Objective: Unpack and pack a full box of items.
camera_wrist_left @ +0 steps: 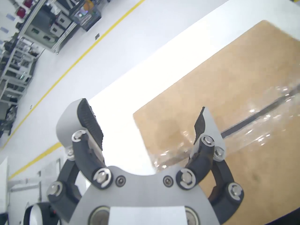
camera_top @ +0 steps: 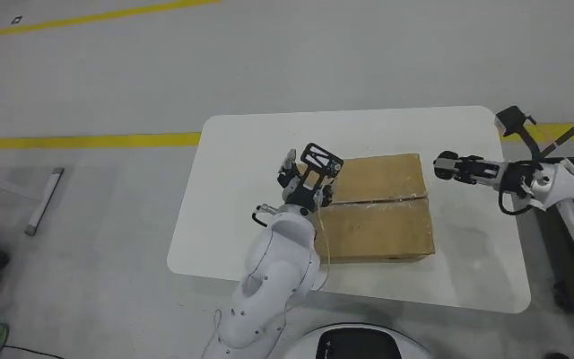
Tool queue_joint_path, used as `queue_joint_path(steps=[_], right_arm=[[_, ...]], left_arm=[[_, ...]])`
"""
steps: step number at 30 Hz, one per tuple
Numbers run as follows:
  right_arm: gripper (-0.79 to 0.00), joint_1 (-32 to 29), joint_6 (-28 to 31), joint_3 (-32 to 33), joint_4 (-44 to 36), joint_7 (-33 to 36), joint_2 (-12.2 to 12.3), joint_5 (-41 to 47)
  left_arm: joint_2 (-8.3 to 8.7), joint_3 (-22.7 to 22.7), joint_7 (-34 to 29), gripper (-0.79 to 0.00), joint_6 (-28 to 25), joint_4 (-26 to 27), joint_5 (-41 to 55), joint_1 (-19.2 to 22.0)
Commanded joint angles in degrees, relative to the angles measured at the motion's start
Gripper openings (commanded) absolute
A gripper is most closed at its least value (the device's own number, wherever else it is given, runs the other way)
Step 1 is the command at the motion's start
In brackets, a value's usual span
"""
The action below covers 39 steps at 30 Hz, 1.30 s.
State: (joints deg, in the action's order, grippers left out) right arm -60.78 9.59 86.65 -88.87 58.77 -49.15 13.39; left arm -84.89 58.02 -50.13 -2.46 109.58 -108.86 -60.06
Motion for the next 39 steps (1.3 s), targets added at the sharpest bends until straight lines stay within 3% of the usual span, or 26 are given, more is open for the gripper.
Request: queue_joint_path(steps=[1,9,16,23,29,34,39], right_arm=[[-0.785,2.6,0.2,-3.9,0.0,0.0,-0.5,-0.7],[-0.785,12.7,0.6,-18.9,0.0,0.8,-3.2,-4.5],[-0.785,22.8,1.9,-31.8,2.9,-0.5,-6.8,-10.6],[-0.785,32.8,3.1,-43.4,8.4,-2.8,-11.7,-13.5],[-0.785,37.5,3.7,-51.3,13.2,-4.8,-15.7,-17.3],[-0.785,39.4,3.8,-54.7,17.5,-6.1,-18.3,-18.4],[-0.785,40.0,4.5,-54.7,20.7,-5.3,-19.3,-17.4]], left_arm=[[0.56,3.2,-1.0,0.0,1.1,3.8,-3.4,-3.8],[1.73,12.6,-3.7,0.0,2.9,12.8,-8.6,-14.5],[1.91,16.5,-2.6,0.0,4.8,16.1,-9.0,-19.5],[1.91,17.9,-1.6,0.0,4.7,16.3,-8.4,-20.6],[1.91,17.9,-1.6,0.0,4.7,16.3,-8.4,-20.6],[1.91,17.9,-1.6,0.0,4.7,16.3,-8.4,-20.6],[1.91,17.9,-1.6,0.0,4.7,16.3,-8.4,-20.6]])
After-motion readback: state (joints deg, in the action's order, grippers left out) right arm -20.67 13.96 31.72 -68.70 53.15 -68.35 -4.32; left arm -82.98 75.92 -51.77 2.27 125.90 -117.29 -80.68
